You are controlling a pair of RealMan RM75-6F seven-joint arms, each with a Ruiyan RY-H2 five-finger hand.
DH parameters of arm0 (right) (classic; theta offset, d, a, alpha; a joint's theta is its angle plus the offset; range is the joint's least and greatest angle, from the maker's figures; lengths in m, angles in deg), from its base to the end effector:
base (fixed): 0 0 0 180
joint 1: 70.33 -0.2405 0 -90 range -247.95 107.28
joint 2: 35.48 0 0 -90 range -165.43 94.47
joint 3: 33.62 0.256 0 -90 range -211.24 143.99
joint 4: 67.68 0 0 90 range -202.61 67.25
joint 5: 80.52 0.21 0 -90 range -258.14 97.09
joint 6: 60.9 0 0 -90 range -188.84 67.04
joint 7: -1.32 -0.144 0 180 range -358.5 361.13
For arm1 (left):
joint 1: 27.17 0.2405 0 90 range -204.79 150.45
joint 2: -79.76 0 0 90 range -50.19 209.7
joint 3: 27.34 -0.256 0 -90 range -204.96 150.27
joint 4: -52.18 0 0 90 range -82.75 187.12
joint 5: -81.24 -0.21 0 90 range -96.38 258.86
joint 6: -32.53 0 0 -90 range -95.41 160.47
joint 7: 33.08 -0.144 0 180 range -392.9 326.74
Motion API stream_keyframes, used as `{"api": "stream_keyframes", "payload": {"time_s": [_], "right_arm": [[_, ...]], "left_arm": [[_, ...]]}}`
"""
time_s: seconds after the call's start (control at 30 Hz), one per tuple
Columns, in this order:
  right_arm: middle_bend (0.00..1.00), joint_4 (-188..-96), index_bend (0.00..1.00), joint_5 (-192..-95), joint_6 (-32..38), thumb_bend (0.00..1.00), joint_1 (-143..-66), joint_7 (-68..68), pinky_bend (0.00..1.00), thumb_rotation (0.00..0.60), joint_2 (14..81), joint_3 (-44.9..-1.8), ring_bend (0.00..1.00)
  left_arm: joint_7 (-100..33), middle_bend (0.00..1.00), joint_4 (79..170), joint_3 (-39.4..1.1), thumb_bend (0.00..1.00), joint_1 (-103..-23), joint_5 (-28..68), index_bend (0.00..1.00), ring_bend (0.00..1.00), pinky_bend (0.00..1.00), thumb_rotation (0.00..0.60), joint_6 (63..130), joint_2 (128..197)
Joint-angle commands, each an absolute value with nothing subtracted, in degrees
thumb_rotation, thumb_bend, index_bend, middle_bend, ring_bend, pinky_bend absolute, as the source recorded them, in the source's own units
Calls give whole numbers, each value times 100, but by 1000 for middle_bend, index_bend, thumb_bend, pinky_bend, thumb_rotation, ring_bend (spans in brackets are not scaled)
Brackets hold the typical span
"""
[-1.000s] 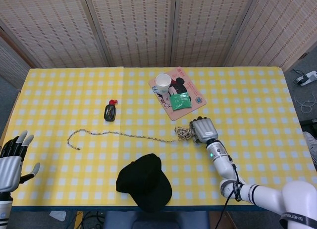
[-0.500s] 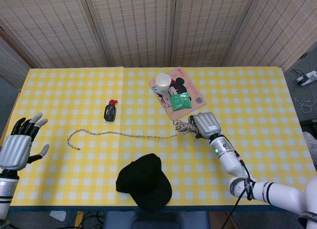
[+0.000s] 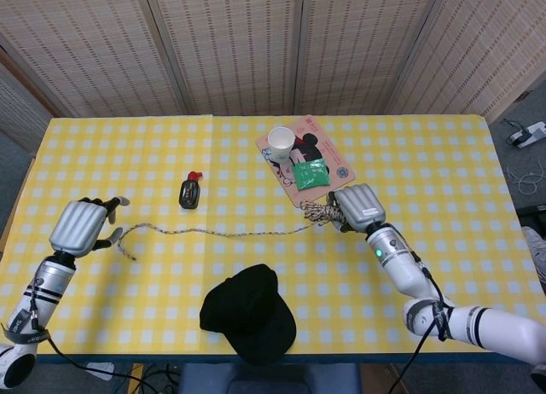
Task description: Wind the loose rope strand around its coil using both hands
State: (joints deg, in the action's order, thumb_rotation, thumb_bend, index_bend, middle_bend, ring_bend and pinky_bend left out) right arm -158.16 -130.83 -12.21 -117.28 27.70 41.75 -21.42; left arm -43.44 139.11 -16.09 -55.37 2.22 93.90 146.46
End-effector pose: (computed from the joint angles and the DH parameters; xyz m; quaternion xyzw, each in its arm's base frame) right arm -0.1505 -0.3749 0.0376 0.7478 -0.3812 0.3085 0.4475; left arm -0.2421 0.3293 0.1296 -0.7142 -0.2934 -0.3479 0.5318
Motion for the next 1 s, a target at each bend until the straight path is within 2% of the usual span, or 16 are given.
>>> {"api": "stream_keyframes", "payload": {"time_s": [0.03, 0.23, 0.47, 0.7, 1.0], "right_arm": [[540, -15833, 669, -13156, -1186, 760, -11715, 2684, 625, 600, 4112, -2166, 460], [542, -15814, 671, -13211, -1159, 763, -11682, 2522, 625, 600, 4006, -2213, 465], [543, -15701, 673, -13171, -1206, 766, -11706, 2442, 625, 600, 4015, -2282, 465], [543, -15639, 673, -13132, -1226, 766, -11734, 2426, 625, 600, 4074, -2361, 465], [543, -15591, 676, -13097, -1238, 767, -11755, 2392, 625, 600, 4063, -2413, 466]], "left_arm": [[-4484, 646, 13676, -1593, 345, -5731, 355, 402, 599, 605, 600, 9209, 14865], [-4687, 844, 13265, -1618, 345, -6029, 584, 419, 767, 862, 600, 8877, 15265], [-4963, 991, 12995, -1715, 345, -6343, 640, 454, 893, 976, 600, 8627, 15679], [-5234, 1000, 12303, -1730, 344, -6508, 1082, 504, 950, 1000, 600, 8410, 16224], [-5355, 1000, 11846, -1783, 345, -6529, 1562, 543, 978, 1000, 600, 8250, 16602]]}}
